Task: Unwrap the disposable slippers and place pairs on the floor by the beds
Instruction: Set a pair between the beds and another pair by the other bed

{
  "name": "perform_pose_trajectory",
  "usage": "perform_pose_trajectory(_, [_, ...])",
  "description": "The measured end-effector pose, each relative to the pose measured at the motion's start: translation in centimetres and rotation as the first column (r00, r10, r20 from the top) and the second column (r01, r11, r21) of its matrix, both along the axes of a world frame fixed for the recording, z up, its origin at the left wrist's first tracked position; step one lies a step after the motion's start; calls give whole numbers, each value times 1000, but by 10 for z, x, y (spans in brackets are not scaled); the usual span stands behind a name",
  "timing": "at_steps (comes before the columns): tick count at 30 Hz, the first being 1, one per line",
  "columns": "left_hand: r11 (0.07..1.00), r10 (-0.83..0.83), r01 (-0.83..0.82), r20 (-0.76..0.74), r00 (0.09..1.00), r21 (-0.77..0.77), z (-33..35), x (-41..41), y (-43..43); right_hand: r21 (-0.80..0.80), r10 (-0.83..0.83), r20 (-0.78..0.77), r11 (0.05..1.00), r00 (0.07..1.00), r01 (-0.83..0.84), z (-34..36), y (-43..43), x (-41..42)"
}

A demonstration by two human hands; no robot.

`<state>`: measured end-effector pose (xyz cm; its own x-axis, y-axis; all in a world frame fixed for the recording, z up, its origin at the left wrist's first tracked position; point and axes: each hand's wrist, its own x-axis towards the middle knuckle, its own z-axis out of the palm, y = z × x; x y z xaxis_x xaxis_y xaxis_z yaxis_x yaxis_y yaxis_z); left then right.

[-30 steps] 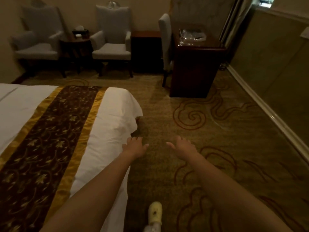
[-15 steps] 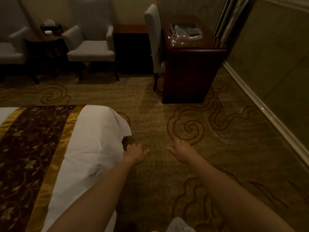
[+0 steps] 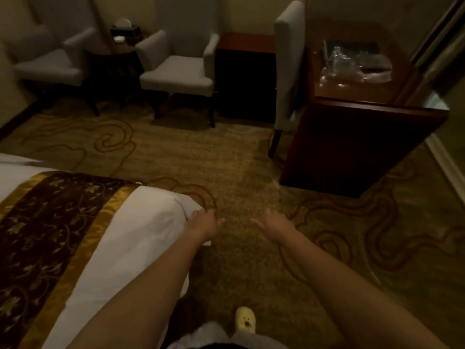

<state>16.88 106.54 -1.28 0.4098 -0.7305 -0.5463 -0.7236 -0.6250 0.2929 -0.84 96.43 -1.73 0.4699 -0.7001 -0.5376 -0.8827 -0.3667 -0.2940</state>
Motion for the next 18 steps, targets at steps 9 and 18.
perform_pose_trajectory(9, [981,190,-190,6,982,36,4,89,-127,33,160,23,986,987,-161,-4,-158,111])
perform_pose_trajectory(18, [945,320,-318,-23,947,83,-9,210,-297,-6,337,-79,941,938,-338,1,-350,243])
